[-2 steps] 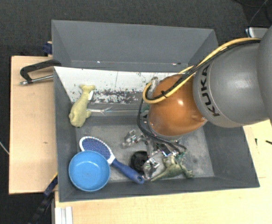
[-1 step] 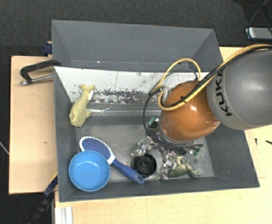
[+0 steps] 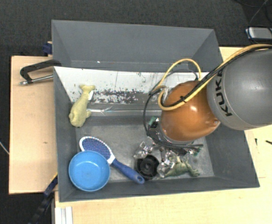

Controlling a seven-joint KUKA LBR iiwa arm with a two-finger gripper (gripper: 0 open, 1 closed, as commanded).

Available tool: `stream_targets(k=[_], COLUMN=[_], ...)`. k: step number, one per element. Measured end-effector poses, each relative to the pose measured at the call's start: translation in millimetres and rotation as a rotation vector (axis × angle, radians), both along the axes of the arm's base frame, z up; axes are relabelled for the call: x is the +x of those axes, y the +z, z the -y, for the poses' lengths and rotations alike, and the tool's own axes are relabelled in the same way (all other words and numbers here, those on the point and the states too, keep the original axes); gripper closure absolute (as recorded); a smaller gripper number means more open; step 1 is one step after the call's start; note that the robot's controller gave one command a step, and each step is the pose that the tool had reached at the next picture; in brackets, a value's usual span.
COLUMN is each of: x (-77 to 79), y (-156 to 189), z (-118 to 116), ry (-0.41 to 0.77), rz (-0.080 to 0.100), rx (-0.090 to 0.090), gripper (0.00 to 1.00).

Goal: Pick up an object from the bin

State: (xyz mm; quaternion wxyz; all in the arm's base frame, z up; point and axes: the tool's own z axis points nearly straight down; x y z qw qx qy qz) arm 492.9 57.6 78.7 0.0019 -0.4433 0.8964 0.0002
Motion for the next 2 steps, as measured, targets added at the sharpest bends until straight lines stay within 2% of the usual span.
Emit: stream_targets(k=[1,2], x=[10.8,49.2], y=[94.5,165.3], z=[-2.4,17.0], ry=[-0.082,0.048], rz=[0.010,0.011], rx=[0.002,0.000], gripper=[1.00,1.00])
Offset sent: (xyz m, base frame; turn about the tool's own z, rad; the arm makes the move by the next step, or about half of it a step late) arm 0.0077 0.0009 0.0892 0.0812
